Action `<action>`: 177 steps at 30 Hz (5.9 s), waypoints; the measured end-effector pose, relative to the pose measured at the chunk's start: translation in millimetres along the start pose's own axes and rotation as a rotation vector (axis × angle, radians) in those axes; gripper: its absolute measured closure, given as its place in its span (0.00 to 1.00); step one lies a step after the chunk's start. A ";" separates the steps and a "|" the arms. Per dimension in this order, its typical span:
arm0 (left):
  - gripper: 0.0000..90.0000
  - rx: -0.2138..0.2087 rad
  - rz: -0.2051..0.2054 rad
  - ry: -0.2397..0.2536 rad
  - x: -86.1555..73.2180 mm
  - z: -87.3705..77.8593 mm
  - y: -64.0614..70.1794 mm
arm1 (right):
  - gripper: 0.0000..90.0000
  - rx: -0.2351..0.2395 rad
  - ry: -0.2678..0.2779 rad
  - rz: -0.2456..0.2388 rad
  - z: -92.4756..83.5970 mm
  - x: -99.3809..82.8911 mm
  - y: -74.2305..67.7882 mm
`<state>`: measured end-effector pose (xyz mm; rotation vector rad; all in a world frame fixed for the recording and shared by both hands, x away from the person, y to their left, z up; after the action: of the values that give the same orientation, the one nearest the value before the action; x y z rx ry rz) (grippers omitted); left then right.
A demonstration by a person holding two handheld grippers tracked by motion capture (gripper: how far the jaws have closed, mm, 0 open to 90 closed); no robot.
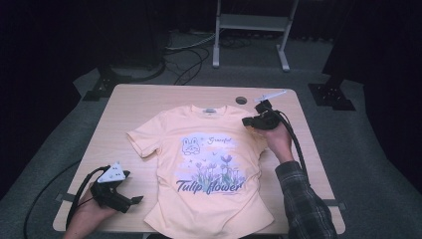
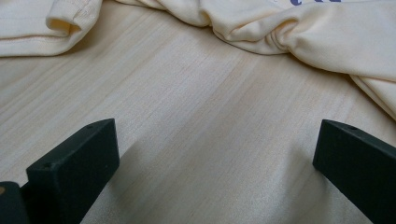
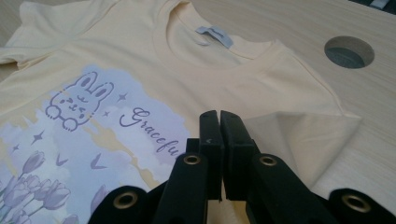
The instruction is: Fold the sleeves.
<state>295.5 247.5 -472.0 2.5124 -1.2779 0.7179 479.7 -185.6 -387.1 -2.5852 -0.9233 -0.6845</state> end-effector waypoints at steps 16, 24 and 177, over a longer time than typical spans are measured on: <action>0.00 0.000 0.000 0.000 0.0 0.0 0.0 | 0.98 0.034 -0.026 0.001 31.7 14.4 -11.7; 0.00 0.000 0.000 0.000 0.0 0.0 0.0 | 0.98 0.052 -0.038 0.002 46.9 21.8 -19.5; 0.00 0.001 -0.006 0.000 -0.4 -0.2 -1.0 | 0.00 -0.245 0.043 0.214 -23.5 -123.4 14.1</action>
<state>296.0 248.4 -472.0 2.5158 -1.2701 0.7171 397.5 -268.9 -434.9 -2.8145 -0.5677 -0.8335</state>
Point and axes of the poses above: each handheld gripper's, and its own axes: z roughly forward along the jaws, x roughly out of its top, y roughly to its right, the point moved 4 cm from there along z, roughly forward along the jaws, and after that the axes turned 14 degrees about -y, right-handed, at the moved point
